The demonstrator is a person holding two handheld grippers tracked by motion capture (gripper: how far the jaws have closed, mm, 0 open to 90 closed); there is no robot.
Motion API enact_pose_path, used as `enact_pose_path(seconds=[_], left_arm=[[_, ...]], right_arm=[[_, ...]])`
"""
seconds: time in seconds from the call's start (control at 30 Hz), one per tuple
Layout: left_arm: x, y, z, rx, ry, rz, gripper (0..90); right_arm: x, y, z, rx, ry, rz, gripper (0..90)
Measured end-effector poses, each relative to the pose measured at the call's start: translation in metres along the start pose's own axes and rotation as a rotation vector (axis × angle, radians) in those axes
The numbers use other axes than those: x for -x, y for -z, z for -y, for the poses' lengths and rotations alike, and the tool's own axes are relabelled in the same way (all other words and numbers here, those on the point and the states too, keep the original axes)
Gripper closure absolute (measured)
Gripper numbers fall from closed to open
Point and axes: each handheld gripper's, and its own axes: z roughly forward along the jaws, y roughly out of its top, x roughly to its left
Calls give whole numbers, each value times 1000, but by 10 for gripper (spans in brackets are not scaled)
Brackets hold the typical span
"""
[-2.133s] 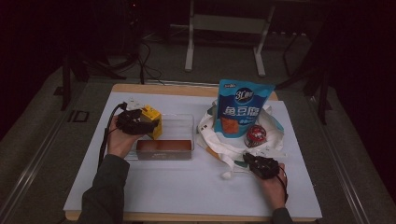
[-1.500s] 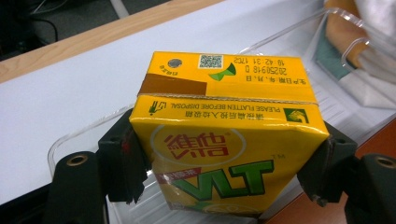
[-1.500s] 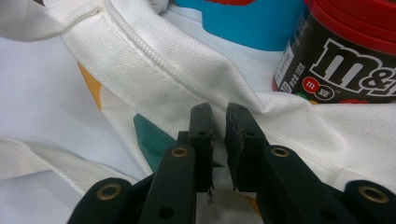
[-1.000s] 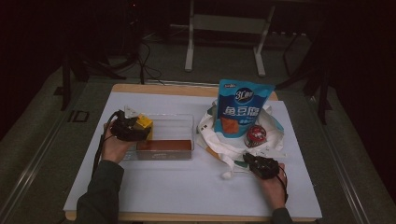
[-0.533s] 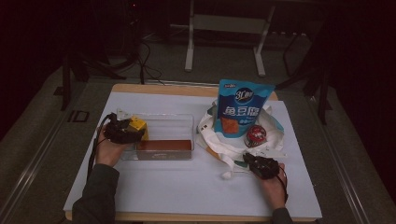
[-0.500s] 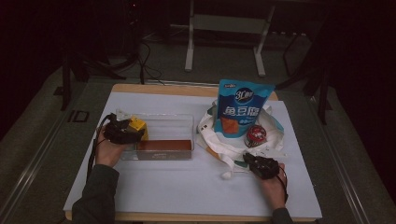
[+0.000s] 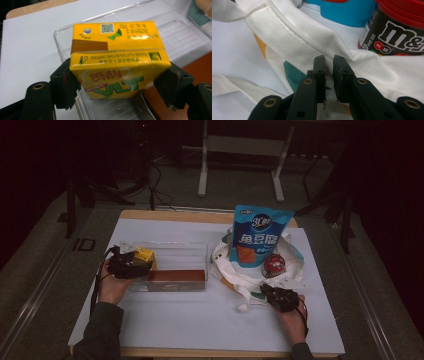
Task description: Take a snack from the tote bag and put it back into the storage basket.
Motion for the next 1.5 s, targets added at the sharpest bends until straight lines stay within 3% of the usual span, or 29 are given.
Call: enact_pose_path(seconds=[0.53, 0.67, 0.83, 0.97, 1.23, 1.5], left_arm=[[1, 13, 9, 18, 11, -4, 277], [-4, 18, 13, 33, 31, -3, 294], [-13, 26, 14, 97, 62, 31, 292], [-14, 29, 13, 113, 63, 44, 285], [-11, 37, 2, 142, 21, 55, 283], [-8, 41, -3, 161, 26, 74, 281]], right_arm=[[0, 0, 0, -1, 1, 2, 807], [0, 0, 0, -1, 4, 3, 807], [0, 0, 0, 0, 2, 1, 807], [0, 0, 0, 0, -1, -1, 807], [0, 0, 0, 1, -1, -1, 806], [0, 0, 0, 2, 2, 0, 804]])
